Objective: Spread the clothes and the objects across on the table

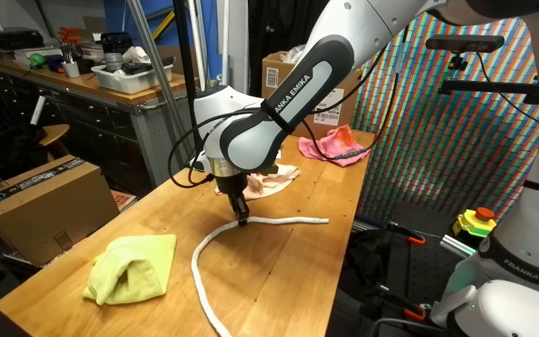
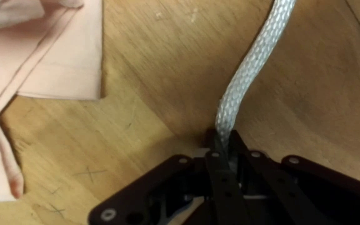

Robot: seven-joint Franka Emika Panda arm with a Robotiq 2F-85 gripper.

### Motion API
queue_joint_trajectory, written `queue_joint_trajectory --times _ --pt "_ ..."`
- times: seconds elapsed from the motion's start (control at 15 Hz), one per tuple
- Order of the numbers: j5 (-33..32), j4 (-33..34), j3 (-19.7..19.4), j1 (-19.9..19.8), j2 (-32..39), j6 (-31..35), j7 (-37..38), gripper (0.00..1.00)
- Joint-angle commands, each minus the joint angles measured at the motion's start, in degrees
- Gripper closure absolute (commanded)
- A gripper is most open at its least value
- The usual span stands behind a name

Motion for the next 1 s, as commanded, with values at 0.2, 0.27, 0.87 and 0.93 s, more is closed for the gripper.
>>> queue_joint_trajectory --times 0.2,0.27,0.87,0.93 --pt "1.29 -2.71 2.28 0.38 -1.17 -1.92 -1.9 0.97" --pt "1.16 -2.83 2.45 0.54 -1.17 -1.89 -2.07 0.97" --pt "1.01 -4.41 4.07 1.71 -1.71 -1.95 -6.48 0.97" --pt "1.08 -4.62 4.21 1.82 -1.9 -2.0 -6.74 0.97"
